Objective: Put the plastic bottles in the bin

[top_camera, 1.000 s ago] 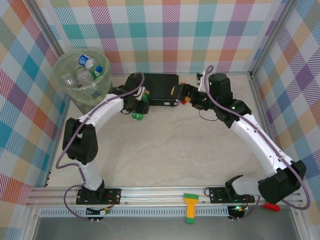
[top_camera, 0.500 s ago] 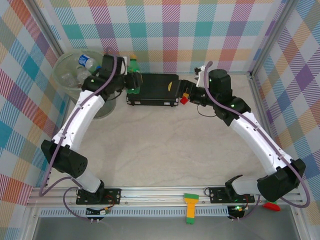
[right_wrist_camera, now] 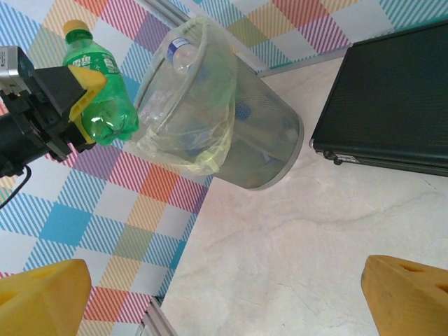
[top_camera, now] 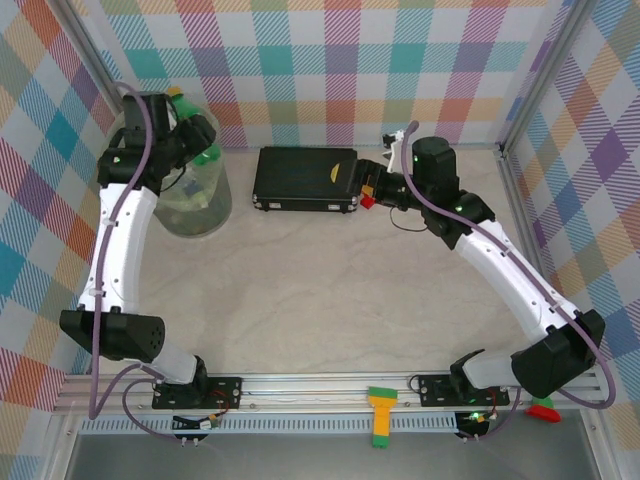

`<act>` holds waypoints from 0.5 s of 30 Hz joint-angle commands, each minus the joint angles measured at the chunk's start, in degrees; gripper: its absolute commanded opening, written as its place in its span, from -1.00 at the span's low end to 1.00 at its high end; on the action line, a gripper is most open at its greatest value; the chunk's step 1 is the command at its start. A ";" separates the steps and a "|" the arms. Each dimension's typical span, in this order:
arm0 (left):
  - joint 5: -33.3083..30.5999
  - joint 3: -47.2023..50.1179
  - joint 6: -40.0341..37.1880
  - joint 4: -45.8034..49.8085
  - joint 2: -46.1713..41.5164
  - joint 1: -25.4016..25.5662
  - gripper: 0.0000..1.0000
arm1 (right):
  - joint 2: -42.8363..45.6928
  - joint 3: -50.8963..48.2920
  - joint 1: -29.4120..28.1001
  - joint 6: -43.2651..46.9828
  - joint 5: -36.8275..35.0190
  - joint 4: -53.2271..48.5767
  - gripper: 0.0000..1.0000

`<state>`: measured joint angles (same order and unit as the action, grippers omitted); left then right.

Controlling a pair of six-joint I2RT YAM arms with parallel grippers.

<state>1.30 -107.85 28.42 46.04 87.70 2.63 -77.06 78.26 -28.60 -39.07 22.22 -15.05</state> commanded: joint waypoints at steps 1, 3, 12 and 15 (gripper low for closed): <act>-2.97 -1.83 6.96 -0.90 -1.80 -2.19 -0.04 | -0.11 0.28 -0.49 1.72 1.51 3.19 0.98; -5.76 -1.73 9.69 -1.69 -2.00 -2.89 -0.04 | -0.11 0.21 -0.49 2.01 1.69 3.37 0.98; -7.30 -11.24 10.61 2.67 3.48 -9.71 -0.04 | 0.26 -0.89 -0.43 2.94 1.78 3.24 0.98; -9.43 -11.27 12.68 2.83 3.70 -10.52 -0.04 | 0.30 -1.00 -0.45 3.21 1.63 3.16 0.98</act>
<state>-5.76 -117.91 38.63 46.92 90.54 -6.96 -77.12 77.71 -28.60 -37.58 23.09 -13.50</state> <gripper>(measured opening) 0.523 0.990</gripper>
